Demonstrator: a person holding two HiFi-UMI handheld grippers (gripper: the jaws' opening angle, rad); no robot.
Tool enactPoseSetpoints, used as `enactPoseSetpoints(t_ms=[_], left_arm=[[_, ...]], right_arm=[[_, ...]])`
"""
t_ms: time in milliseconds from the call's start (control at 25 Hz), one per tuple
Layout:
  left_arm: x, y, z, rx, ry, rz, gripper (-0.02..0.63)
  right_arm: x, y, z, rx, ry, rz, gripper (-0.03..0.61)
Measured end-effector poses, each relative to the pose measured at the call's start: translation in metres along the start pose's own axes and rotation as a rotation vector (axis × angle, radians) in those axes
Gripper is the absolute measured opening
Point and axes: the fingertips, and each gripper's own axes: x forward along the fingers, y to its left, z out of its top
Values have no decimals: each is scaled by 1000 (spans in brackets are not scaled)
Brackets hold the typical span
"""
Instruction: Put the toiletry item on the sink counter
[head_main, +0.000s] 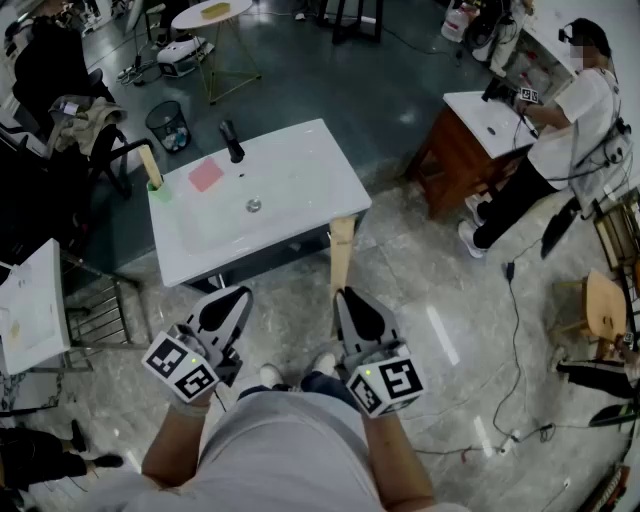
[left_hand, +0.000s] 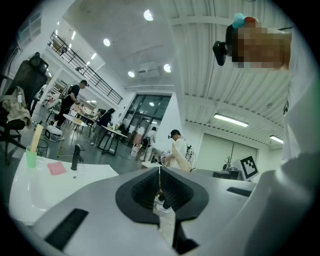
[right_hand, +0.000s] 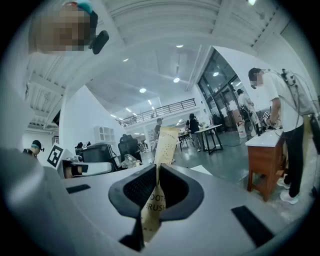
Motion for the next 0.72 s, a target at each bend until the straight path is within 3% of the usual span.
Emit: enactPoseSetpoints(t_ms=[720], left_arm=[[73,-41,-14,38,11,13,20]], right_arm=[[-27,-81,21,33,-57,18,37]])
